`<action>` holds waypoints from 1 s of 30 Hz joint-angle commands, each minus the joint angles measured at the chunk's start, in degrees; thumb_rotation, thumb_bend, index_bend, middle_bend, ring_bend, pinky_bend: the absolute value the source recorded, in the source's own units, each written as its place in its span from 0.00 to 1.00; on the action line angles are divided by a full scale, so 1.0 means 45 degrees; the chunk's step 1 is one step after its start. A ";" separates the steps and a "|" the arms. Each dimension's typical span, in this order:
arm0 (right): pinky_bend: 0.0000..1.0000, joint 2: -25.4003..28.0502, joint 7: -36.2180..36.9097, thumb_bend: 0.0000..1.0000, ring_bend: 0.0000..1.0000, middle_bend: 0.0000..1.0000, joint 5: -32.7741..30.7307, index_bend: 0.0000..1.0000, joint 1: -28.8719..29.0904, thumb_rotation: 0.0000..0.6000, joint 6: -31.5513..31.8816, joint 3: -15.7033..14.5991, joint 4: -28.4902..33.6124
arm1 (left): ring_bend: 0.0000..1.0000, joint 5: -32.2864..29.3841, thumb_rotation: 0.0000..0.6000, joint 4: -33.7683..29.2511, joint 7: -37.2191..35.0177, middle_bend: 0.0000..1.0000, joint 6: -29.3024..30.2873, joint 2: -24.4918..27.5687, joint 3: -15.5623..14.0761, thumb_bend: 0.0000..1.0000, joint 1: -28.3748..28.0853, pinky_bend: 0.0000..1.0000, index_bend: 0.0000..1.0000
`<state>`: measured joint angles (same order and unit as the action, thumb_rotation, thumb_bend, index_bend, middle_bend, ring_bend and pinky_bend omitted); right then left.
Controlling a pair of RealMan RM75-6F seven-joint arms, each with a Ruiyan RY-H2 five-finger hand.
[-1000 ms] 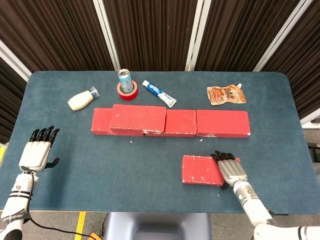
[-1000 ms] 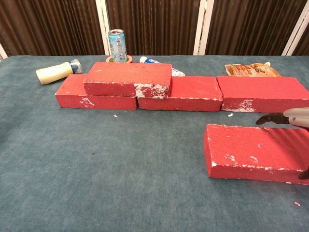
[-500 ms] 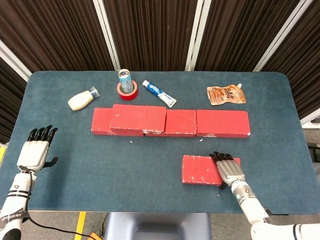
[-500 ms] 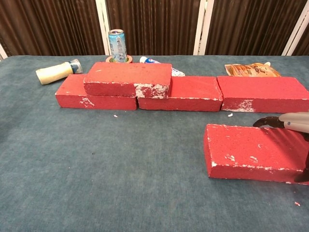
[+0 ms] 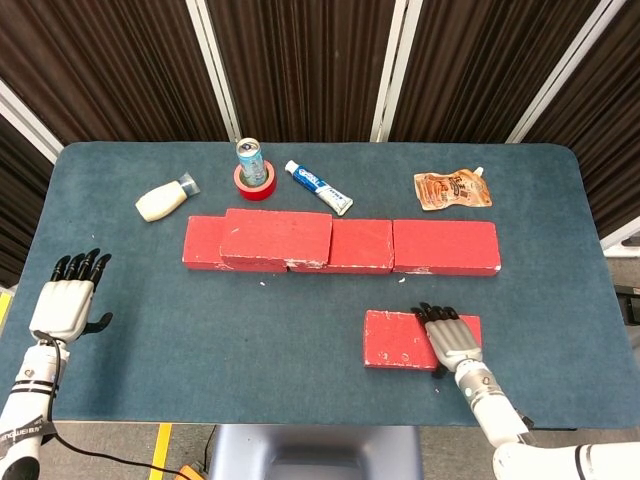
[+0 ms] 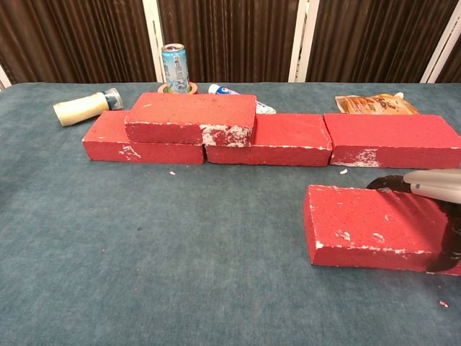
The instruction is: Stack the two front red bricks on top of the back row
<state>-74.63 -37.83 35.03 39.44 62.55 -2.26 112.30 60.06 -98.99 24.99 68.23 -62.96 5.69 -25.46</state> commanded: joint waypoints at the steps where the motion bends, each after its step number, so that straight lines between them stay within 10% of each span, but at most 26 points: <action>1: 0.00 -0.0180 0.0100 0.00 0.00 0.03 0.0412 0.00 -0.0132 1.00 0.0304 -0.0011 -0.0103 | 0.00 0.0005 1.00 0.0023 -0.0042 0.00 -0.0012 0.0005 0.0008 0.26 0.0016 0.00 0.00; 30: 0.00 -0.0844 0.0066 0.03 0.22 0.31 0.1544 0.13 -0.0585 1.00 0.0962 0.0039 -0.0697 | 0.00 -0.0212 1.00 -0.0077 0.0109 0.00 -0.0059 0.0173 0.0134 0.26 0.0042 0.00 0.00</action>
<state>-78.56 -37.82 41.70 36.94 66.83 -2.29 109.05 59.10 -99.34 25.47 67.97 -62.18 6.29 -25.27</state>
